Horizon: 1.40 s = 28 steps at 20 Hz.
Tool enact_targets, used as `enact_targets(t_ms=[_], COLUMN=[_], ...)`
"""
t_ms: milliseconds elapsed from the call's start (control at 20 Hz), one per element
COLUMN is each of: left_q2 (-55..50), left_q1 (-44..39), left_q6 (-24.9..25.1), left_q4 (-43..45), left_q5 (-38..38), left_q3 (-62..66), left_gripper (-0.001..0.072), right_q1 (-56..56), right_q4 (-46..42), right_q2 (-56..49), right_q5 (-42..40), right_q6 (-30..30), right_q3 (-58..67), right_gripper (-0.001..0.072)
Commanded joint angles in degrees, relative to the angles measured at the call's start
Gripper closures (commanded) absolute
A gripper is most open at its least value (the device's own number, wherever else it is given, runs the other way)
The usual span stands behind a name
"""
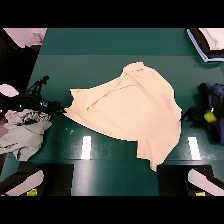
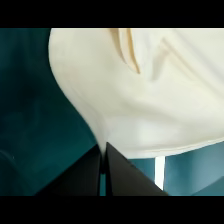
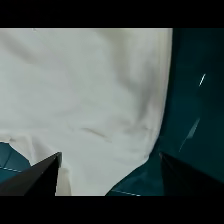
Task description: Fold the shirts.
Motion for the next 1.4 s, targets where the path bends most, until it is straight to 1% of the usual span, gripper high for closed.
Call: enact_targets(t_ms=[0,50,100,300,500,550,600,650,700,750,850,950,1050,1100,1200,1350], left_q2=[0.63,0.63,0.63,0.63,0.63,0.63,0.63,0.63,0.63,0.63,0.63,0.96,2.29,3.1,4.83,6.58], left_q1=[-0.02,-0.02,-0.02,-0.02,-0.02,-0.02,-0.02,-0.02,-0.02,-0.02,-0.02,-0.02,-0.02,-0.02,-0.02,-0.02], left_q6=[-0.76,-0.76,-0.76,-0.76,-0.76,-0.76,-0.76,-0.79,-0.87,-1.2,-2.34,-3.17,-3.76,-3.78,-4.15,-5.03], left_q4=[-1.31,-1.51,-1.68,-2.23,-2.25,-2.23,-2.27,-2.29,-2.58,-3.06,-4.31,-7.43,-11.15,-12.59,-13.2,-13.14], left_q5=[0.24,0.22,0.22,-0.02,-0.79,-0.92,-0.92,-0.92,-0.87,-1.05,-1.88,-2.67,-1.84,-0.85,1.62,4.46], left_q3=[0.11,0.11,0.11,0.11,0.11,0.11,0.11,0.11,0.17,0.63,4.42,11.98,22.03,28.04,40.19,58.16], left_gripper=[0.0682,0.0683,0.0683,0.0683,0.0682,0.0683,0.0683,0.0683,0.0683,0.0683,0.0683,0.0683,0.0684,0.0683,0.0683,0.0683], right_q1=[-5.92,-6.51,-6.6,-6.29,-6.27,-6.27,-6.27,-6.27,-6.27,-6.27,-6.27,-6.27,-6.25,-6.03,-4.28,-2.25], right_q4=[-0.11,-0.09,-0.09,4.07,4.42,4.42,4.42,4.42,4.42,4.7,8.61,15.61,22.86,25.14,24.63,24.7], right_q2=[6.58,7.67,8.68,10.78,8.81,8.33,8.11,8.2,8.85,10.12,12.81,14.95,16.02,16.02,15.39,12.61], right_q5=[-3.02,-4.0,-5.29,-10.4,-13.0,-13.07,-13.03,-12.9,-12.85,-12.83,-12.98,-14.8,-18.45,-20.26,-23.67,-26.14], right_q6=[0.22,-0.2,-0.57,-1.07,-1.14,-2.05,-3.23,-3.65,-3.65,-3.65,-3.65,-3.65,-4.33,-4.98,-5.22,-6.67], right_q3=[-13.97,-16.15,-18.08,-23.69,-24.35,-23.82,-22.86,-21.64,-20.04,-17.68,-11.41,-3.13,7.26,13.6,26.77,46.58], right_gripper=[0.0102,0.0293,0.0338,0.0337,0.034,0.0407,0.0551,0.0659,0.0698,0.0697,0.0697,0.0697,0.0698,0.0698,0.0698,0.0698])
